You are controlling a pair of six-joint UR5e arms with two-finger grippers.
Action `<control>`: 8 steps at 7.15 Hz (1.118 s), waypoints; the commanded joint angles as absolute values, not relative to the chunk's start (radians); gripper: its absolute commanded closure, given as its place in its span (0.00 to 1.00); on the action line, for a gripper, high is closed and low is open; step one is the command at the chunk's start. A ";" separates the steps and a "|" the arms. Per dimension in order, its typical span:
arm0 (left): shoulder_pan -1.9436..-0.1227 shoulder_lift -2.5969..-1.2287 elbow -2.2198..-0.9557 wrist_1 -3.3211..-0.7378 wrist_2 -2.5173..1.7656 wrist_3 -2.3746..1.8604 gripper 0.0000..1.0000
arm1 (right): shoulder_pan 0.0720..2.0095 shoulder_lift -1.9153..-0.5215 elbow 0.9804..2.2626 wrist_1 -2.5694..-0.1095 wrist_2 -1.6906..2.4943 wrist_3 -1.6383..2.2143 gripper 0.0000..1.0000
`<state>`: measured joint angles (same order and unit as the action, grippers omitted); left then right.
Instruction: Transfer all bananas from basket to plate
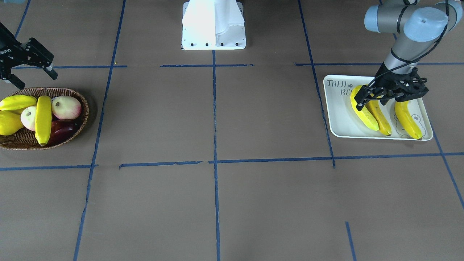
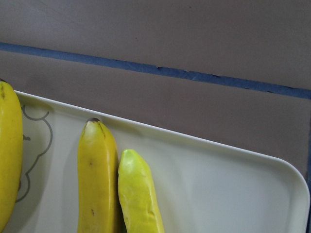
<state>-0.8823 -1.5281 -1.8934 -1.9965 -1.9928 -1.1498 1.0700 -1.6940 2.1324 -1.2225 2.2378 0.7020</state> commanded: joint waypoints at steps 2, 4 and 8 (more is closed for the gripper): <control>-0.891 -1.543 -1.904 -1.999 -2.011 -1.158 0.00 | 1.062 -1.772 2.034 -1.235 2.117 0.375 0.00; -0.888 -1.557 -1.896 -2.000 -2.011 -1.163 0.00 | 1.028 -1.758 1.987 -1.235 2.112 0.394 0.00; -0.888 -1.577 -1.884 -2.000 -2.011 -1.163 0.00 | 0.904 -1.735 1.953 -1.235 2.047 0.443 0.00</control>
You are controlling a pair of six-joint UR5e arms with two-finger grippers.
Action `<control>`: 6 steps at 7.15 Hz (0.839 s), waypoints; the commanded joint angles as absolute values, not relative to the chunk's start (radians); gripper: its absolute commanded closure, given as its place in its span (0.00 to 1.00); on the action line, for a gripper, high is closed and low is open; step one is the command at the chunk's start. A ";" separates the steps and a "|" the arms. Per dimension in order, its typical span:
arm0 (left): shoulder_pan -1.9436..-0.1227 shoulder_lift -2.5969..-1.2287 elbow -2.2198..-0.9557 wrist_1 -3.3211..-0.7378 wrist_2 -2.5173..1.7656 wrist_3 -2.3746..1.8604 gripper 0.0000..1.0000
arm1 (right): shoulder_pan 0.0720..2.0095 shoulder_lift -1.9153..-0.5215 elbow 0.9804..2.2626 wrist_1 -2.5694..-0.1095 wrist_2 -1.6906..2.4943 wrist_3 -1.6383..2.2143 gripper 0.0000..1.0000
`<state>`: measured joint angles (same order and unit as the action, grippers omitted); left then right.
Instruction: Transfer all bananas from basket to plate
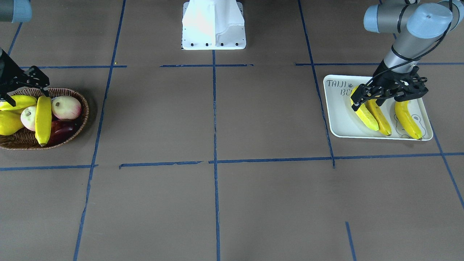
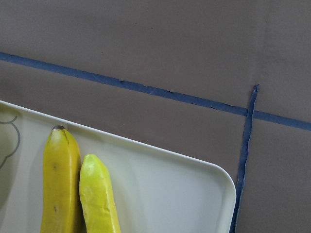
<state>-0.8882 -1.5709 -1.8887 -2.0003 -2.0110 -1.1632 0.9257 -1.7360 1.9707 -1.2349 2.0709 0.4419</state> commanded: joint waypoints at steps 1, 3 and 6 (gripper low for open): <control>-0.888 -1.578 -1.884 -2.000 -2.013 -1.164 0.00 | 0.902 -1.739 1.939 -1.235 2.037 0.434 0.01; -0.887 -1.578 -1.884 -2.000 -2.013 -1.164 0.00 | 0.899 -1.746 1.933 -1.235 2.023 0.433 0.04; -0.887 -1.578 -1.882 -2.000 -2.013 -1.163 0.00 | 0.897 -1.747 1.925 -1.235 2.019 0.431 0.27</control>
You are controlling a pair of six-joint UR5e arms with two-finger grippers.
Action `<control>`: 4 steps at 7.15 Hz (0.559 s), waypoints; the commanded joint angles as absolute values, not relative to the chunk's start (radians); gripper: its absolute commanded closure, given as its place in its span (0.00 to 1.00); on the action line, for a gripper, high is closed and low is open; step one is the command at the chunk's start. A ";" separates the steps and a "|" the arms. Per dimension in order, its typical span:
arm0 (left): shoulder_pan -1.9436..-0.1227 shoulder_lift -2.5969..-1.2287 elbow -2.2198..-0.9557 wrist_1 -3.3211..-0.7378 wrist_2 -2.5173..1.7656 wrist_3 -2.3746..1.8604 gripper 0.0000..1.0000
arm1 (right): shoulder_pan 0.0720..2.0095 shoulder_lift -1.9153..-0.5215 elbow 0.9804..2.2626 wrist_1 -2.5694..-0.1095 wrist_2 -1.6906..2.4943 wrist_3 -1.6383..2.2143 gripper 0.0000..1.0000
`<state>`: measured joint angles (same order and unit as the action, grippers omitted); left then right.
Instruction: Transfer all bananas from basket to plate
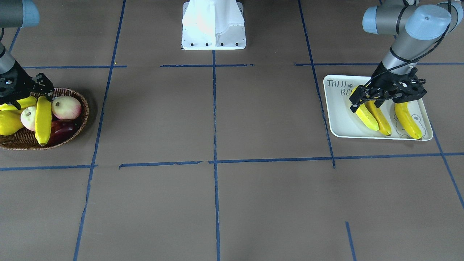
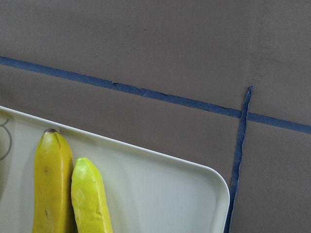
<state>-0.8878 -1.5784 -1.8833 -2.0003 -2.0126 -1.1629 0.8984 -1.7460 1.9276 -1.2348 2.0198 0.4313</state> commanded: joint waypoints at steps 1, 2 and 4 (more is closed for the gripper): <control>-0.887 -1.578 -1.882 -2.002 -2.011 -1.163 0.00 | 0.899 -1.747 1.925 -1.235 2.017 0.430 0.33; -0.887 -1.578 -1.882 -2.002 -2.011 -1.163 0.00 | 0.899 -1.747 1.925 -1.235 2.017 0.428 0.36; -0.885 -1.578 -1.881 -2.003 -2.011 -1.163 0.00 | 0.899 -1.744 1.925 -1.235 2.017 0.428 0.37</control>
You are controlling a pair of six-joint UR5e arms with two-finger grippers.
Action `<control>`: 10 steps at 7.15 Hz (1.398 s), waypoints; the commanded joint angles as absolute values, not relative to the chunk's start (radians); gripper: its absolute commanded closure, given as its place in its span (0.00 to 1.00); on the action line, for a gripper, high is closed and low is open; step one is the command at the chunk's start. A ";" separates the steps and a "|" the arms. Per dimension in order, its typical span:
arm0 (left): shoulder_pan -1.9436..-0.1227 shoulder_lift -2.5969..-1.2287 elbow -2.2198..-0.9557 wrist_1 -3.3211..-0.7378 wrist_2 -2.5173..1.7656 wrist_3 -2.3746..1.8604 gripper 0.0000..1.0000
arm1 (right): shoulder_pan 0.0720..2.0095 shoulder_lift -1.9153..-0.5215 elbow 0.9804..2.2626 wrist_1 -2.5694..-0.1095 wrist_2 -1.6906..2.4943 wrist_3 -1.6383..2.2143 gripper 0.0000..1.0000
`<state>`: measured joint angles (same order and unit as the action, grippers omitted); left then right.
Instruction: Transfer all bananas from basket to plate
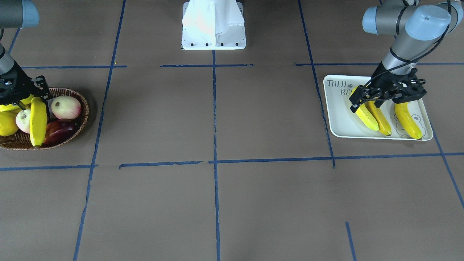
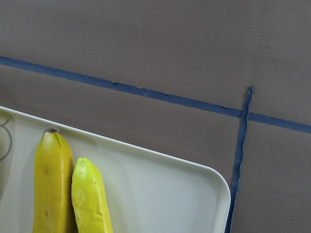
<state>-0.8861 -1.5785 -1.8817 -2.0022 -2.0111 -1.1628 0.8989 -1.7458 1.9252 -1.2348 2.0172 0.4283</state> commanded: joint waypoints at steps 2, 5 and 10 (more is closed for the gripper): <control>-0.885 -1.578 -1.884 -2.005 -2.011 -1.163 0.00 | 0.899 -1.746 1.927 -1.232 2.017 0.428 0.75; -0.885 -1.578 -1.885 -2.005 -2.011 -1.164 0.00 | 0.903 -1.747 1.931 -1.230 2.017 0.428 1.00; -0.884 -1.578 -1.884 -2.008 -2.011 -1.166 0.00 | 1.151 -1.738 2.023 -1.221 2.377 0.436 1.00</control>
